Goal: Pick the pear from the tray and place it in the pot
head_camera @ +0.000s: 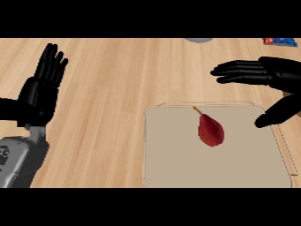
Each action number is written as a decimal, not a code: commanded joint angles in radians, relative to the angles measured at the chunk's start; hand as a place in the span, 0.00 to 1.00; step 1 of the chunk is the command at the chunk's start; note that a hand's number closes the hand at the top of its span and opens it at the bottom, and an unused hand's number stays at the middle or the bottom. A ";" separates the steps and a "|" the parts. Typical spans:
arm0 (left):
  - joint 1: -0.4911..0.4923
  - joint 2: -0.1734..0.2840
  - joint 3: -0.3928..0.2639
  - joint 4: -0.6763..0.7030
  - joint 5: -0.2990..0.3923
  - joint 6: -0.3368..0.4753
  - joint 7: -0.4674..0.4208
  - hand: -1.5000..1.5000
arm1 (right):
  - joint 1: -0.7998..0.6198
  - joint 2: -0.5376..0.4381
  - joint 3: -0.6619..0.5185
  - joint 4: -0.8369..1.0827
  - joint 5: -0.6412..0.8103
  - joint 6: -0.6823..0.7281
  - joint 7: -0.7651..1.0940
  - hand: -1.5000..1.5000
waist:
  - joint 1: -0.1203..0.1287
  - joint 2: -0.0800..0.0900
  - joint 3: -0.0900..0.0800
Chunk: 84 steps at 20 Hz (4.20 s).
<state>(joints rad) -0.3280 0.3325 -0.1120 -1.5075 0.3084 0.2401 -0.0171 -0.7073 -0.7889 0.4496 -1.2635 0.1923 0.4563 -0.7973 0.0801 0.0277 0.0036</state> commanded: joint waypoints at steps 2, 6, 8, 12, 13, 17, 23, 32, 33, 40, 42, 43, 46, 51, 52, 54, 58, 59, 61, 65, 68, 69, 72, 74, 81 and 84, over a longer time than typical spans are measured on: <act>-0.025 -0.022 -0.009 0.009 -0.039 0.050 0.023 0.50 | -0.044 0.005 0.134 0.105 0.152 0.050 -0.227 0.00 | -0.035 -0.013 -0.002; 0.007 -0.007 0.022 -0.002 -0.005 0.011 0.029 0.50 | -0.135 0.107 0.179 0.269 0.202 0.002 -0.213 0.00 | -0.029 -0.015 -0.003; 0.003 0.014 0.037 -0.014 -0.015 0.013 0.033 0.50 | -0.060 0.098 0.231 0.297 0.248 -0.064 -0.263 0.00 | -0.039 -0.016 -0.002; 0.012 -0.019 0.024 0.022 -0.035 0.018 0.018 0.50 | -0.135 0.155 0.264 0.367 0.277 -0.042 -0.266 0.00 | -0.053 -0.019 -0.003; -0.008 0.018 0.060 0.022 -0.008 -0.017 0.031 0.50 | -0.145 0.181 0.264 0.394 0.276 -0.063 -0.285 0.00 | -0.050 -0.018 -0.003; 0.008 -0.013 0.044 0.007 -0.033 0.007 0.035 0.50 | -0.132 0.186 0.267 0.398 0.281 -0.089 -0.322 0.00 | -0.065 -0.024 -0.003; 0.047 -0.005 0.068 -0.009 -0.020 -0.033 0.014 0.50 | -0.123 0.242 0.268 0.472 0.297 -0.164 -0.366 0.00 | -0.063 -0.024 -0.003; 0.028 -0.017 0.115 0.013 -0.038 -0.051 0.036 0.50 | -0.109 0.354 0.233 0.568 0.438 -0.273 -0.275 0.00 | -0.069 -0.025 -0.003; 0.038 -0.034 0.099 0.015 -0.050 -0.049 0.020 0.50 | -0.095 0.390 0.237 0.567 0.438 -0.274 -0.248 0.00 | -0.069 -0.025 -0.003; 0.084 -0.044 0.111 -0.048 -0.067 -0.047 0.035 0.50 | -0.122 0.483 0.222 0.632 0.502 -0.289 -0.248 0.00 | -0.064 -0.026 -0.003; 0.046 -0.067 0.094 -0.010 -0.105 -0.022 0.028 0.50 | -0.089 0.466 0.216 0.632 0.513 -0.297 -0.298 0.00 | -0.071 -0.025 -0.003; 0.056 -0.039 0.126 -0.009 -0.067 -0.079 0.010 0.50 | -0.111 0.505 0.213 0.694 0.531 -0.316 -0.288 0.00 | -0.064 -0.023 -0.003; 0.031 -0.038 0.140 0.058 -0.071 -0.090 0.000 0.50 | -0.083 0.505 0.212 0.678 0.534 -0.313 -0.315 0.00 | -0.073 -0.023 -0.003; 0.001 -0.044 0.142 0.069 -0.075 -0.083 0.013 0.50 | -0.063 0.509 0.246 0.591 0.559 -0.395 -0.398 1.00 | -0.078 -0.021 -0.003; 0.030 -0.052 0.128 0.010 -0.073 -0.076 0.036 0.50 | -0.048 0.520 0.245 0.602 0.566 -0.419 -0.392 1.00 | -0.068 -0.023 -0.003; 0.019 -0.032 0.146 0.016 -0.068 -0.084 0.051 0.50 | 0.011 0.534 0.267 0.531 0.574 -0.425 -0.356 1.00 | -0.080 -0.027 -0.003; 0.027 -0.033 0.154 0.013 -0.086 -0.074 0.036 0.50 | 0.006 0.504 0.240 0.474 0.567 -0.398 -0.359 1.00 | -0.081 -0.028 -0.003; 0.097 -0.062 0.121 -0.031 -0.108 -0.065 0.001 0.50 | 0.019 0.497 0.238 0.501 0.579 -0.422 -0.370 1.00 | -0.072 -0.027 -0.003; 0.017 -0.055 0.146 0.043 -0.098 -0.063 0.037 0.50 | 0.049 0.499 0.230 0.441 0.583 -0.438 -0.332 1.00 | -0.088 -0.027 -0.003; 0.060 -0.066 0.134 -0.006 -0.101 -0.072 0.030 0.50 | 0.042 0.401 0.111 0.366 0.521 -0.445 -0.349 1.00 | -0.088 -0.030 -0.003; 0.072 -0.033 0.176 -0.030 -0.068 -0.096 0.056 0.50 | 0.101 0.437 0.088 0.228 0.502 -0.390 -0.122 1.00 | -0.100 -0.037 -0.004; 0.064 -0.045 0.177 -0.009 -0.099 -0.050 0.047 0.50 | 0.140 0.420 0.089 0.193 0.511 -0.394 -0.039 1.00 | -0.119 -0.042 -0.005; 0.135 -0.024 0.201 -0.012 -0.087 -0.062 0.037 0.50 | 0.258 0.423 0.084 0.146 0.540 -0.458 0.143 1.00 | -0.192 -0.074 -0.010; 0.153 -0.041 0.198 -0.015 -0.096 -0.044 0.028 0.50 | 0.279 0.422 0.048 0.088 0.535 -0.464 0.259 1.00 | -0.215 -0.082 -0.011; 0.170 -0.005 0.235 -0.044 -0.074 -0.059 0.046 0.50 | 0.357 0.386 -0.124 -0.244 0.504 -0.545 0.569 1.00 | -0.218 -0.079 -0.010; 0.163 -0.010 0.224 -0.061 -0.083 -0.048 0.059 0.50 | 0.381 0.351 -0.214 -0.402 0.488 -0.552 0.692 1.00 | -0.223 -0.076 -0.008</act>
<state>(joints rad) -0.1636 0.3157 0.1084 -1.5500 0.2218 0.1930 0.0300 -0.3560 -0.4078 0.3330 -1.4947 0.6974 -0.0789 -0.2616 -0.1432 -0.0523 -0.0057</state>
